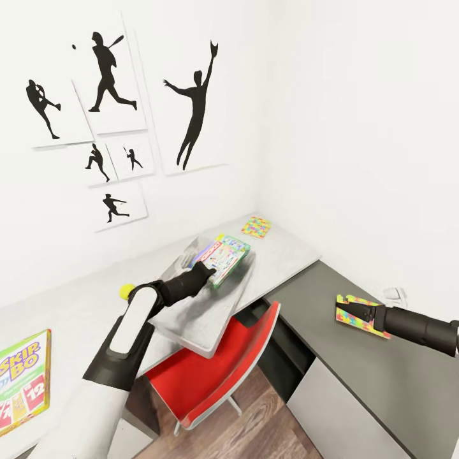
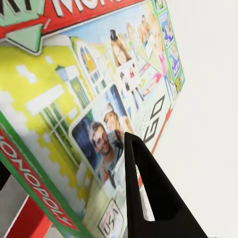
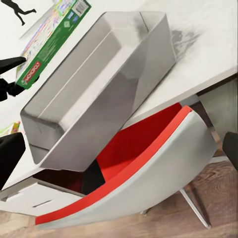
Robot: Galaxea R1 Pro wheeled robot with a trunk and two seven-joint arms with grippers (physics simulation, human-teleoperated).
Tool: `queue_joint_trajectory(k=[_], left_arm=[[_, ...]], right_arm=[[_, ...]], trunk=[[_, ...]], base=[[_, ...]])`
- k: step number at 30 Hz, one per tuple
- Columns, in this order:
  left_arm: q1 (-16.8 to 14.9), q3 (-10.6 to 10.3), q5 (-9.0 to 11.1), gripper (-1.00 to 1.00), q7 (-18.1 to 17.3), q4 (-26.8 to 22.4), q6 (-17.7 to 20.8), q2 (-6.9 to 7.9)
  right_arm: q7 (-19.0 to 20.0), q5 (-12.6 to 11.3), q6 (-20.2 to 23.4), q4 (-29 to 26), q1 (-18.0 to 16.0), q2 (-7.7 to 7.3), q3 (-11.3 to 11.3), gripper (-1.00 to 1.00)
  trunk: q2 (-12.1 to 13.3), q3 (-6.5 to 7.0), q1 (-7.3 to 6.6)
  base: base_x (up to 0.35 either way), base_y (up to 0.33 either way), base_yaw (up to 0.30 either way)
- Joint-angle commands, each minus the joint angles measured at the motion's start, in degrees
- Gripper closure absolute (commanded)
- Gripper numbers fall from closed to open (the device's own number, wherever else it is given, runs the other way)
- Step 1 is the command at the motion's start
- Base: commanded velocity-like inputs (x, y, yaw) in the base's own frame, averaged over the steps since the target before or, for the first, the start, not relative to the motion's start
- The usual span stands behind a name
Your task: Put all the toys in the child's room - the three board games (two on the bed and one on the table), the two jigsaw puzzles on the table, and the tennis ball on the table - inside the toy box on the table in the child's room.
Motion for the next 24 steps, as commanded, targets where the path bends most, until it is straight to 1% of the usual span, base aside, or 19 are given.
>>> queue_joint_trajectory(k=[1,5,6,9,10,13,16,19,24], left_arm=[[0.0,1.6,1.3,1.00,1.3,-0.3,0.0,0.10],[-0.1,7.1,1.3,1.00,3.2,-0.5,0.1,0.67],[-0.1,9.3,1.2,1.00,3.7,-0.5,0.0,1.34],[-0.1,11.9,1.3,1.00,4.2,-0.1,0.0,2.56],[-0.1,11.9,1.3,1.00,4.2,-0.1,0.0,2.56],[-0.5,13.2,1.2,1.00,4.4,1.0,0.0,3.37],[-1.7,13.8,1.2,1.00,4.5,2.9,0.0,3.76],[-3.9,14.0,1.1,1.00,4.4,6.4,0.0,3.70],[-6.4,13.9,0.9,1.00,4.4,9.7,0.0,3.44]], right_arm=[[-0.3,-0.3,0.5,0.0,-0.1,-0.02,0.0,-1.00],[-1.1,-0.3,0.5,0.0,-0.2,-0.02,-0.1,-1.00],[-1.3,-0.4,0.5,0.0,-0.2,-0.02,-0.1,-1.00],[-1.4,-0.4,0.5,0.0,-0.2,-0.02,-0.1,-1.00],[-1.4,-0.4,0.5,0.0,-0.2,-0.02,-0.1,-1.00],[-1.5,-0.3,0.5,0.0,-0.1,-0.03,-0.1,-1.00],[-1.5,-0.3,0.5,0.0,-0.1,-0.01,-0.1,-1.00],[-1.6,-0.3,0.5,0.0,-0.1,0.03,-0.1,-1.00],[-1.6,-0.3,0.5,0.0,-0.2,0.01,-0.1,-1.00]], trunk=[[-0.1,-0.12,0.03],[-0.1,-0.12,0.03],[-0.1,-0.12,0.03],[-0.1,-0.12,0.03],[-0.1,-0.12,0.03],[-0.1,-0.12,0.03],[-0.1,-0.12,0.03],[-0.1,-0.12,0.03],[-0.1,-0.15,0.03]], base=[[0.000,0.000,0.000],[0.000,0.000,0.000],[0.000,0.000,0.000],[0.000,0.000,0.000],[0.000,0.000,0.000],[0.000,0.000,0.000],[0.000,0.000,0.000],[0.000,0.000,0.000],[0.000,0.000,0.000]])
